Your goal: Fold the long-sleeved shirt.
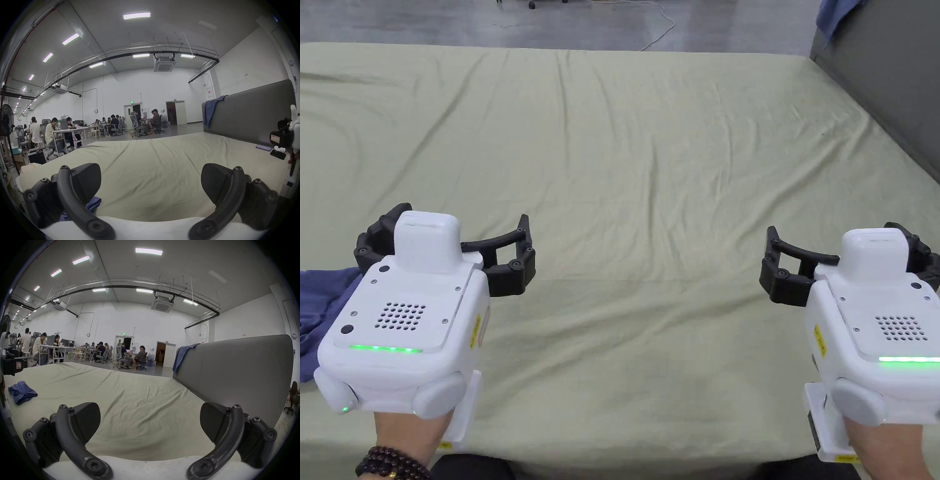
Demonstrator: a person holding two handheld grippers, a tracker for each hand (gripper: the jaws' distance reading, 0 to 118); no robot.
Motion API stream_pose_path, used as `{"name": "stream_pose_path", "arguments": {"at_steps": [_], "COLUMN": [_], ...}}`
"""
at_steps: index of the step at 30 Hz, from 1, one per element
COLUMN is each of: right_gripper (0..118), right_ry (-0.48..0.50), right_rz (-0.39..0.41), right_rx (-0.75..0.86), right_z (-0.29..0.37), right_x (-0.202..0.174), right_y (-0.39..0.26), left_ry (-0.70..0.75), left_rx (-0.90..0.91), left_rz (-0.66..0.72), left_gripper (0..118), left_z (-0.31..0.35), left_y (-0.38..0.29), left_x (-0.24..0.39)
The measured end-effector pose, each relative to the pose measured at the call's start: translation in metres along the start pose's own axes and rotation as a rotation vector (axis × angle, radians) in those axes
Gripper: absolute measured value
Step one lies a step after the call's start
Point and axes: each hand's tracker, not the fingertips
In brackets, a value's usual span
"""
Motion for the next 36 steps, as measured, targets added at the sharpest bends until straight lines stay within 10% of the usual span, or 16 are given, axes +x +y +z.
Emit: {"name": "stream_pose_path", "arguments": {"at_steps": [36], "right_gripper": [118], "right_ry": [0.005], "right_rz": [0.006], "right_rx": [-0.01], "right_z": [-0.0013], "right_x": [-0.0009], "right_y": [-0.0011], "left_ry": [-0.002], "left_rx": [-0.008], "left_rz": [-0.004], "left_gripper": [118], "left_z": [-0.0017], "left_y": [-0.0013], "left_x": [0.0034]}}
